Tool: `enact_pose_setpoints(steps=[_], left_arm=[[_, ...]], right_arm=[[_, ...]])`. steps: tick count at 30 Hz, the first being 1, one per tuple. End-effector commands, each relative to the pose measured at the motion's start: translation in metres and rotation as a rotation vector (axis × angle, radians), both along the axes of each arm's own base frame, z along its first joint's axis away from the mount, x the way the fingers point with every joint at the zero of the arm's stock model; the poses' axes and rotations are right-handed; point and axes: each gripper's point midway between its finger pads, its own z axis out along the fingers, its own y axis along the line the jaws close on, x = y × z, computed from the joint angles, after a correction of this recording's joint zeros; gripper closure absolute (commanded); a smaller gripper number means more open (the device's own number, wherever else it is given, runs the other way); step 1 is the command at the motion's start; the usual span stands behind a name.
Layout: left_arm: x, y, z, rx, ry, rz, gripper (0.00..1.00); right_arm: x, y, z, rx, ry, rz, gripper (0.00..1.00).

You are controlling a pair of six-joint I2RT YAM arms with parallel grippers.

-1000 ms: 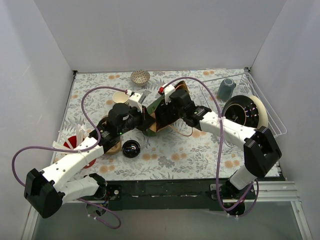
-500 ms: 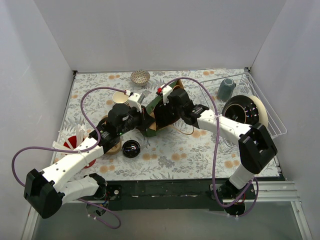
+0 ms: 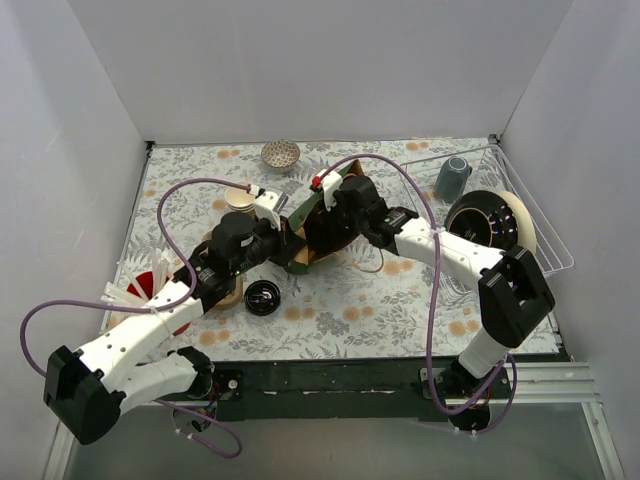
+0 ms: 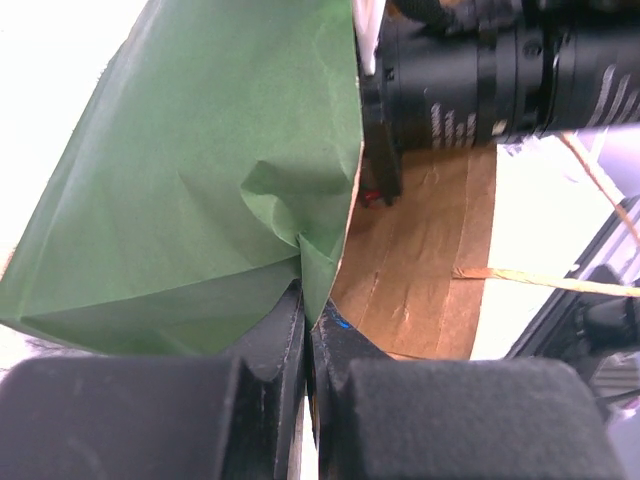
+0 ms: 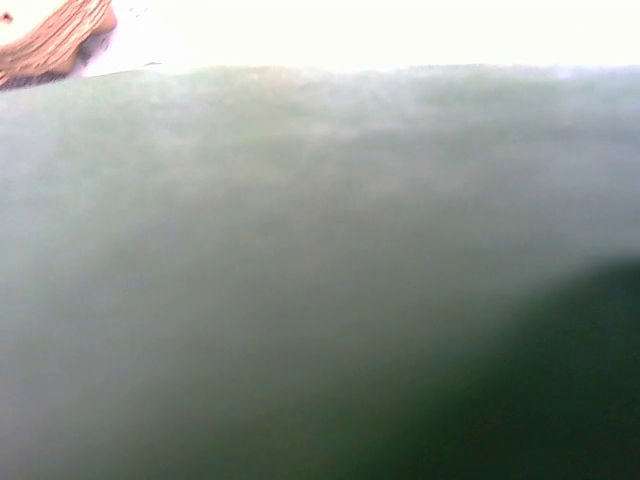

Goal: Pack the takeout coffee

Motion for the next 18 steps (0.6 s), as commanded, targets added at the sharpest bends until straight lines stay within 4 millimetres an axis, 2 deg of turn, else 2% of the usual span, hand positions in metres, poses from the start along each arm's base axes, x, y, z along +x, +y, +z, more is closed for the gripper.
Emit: enact_pose_setpoints(steps=[1,2,3,4,5,7,13,14,18], left_arm=[[-0.015,0.012,-0.012,0.075,-0.062,-0.052,1.00],[-0.014,0.015,-0.013,0.084,-0.068,-0.041,1.00],[-0.013,0.017,-0.015,0.102,-0.081,-0.040,1.00],[-0.013,0.017,-0.015,0.106,-0.088,-0.047,1.00],[-0.011,0.016,-0.013,0.106,-0.100,-0.049,1.00],[-0.010,0.012,-0.013,0.109,-0.104,-0.067,1.00],[0.003,0.003,-0.010,0.100,-0.106,-0.055,1.00],[0.006,0.002,-0.006,0.096,-0.109,-0.046,1.00],[0.017,-0.001,-0.002,0.101,-0.092,-0.013,1.00]], right_arm=[[-0.014,-0.004,0.026,0.039,-0.022,0.060,0.99],[-0.020,-0.008,0.036,0.056,-0.043,0.072,0.99],[-0.026,-0.008,0.039,0.066,-0.045,0.089,0.99],[-0.032,-0.013,0.034,0.060,-0.037,0.095,0.99],[-0.036,-0.017,0.044,0.074,-0.061,0.102,0.99],[-0.041,-0.022,0.049,0.078,-0.071,0.100,0.99],[-0.047,-0.030,0.096,0.126,-0.127,0.089,0.99],[-0.051,-0.031,0.099,0.125,-0.112,0.093,0.99],[-0.060,-0.036,0.132,0.170,-0.115,0.082,0.99]])
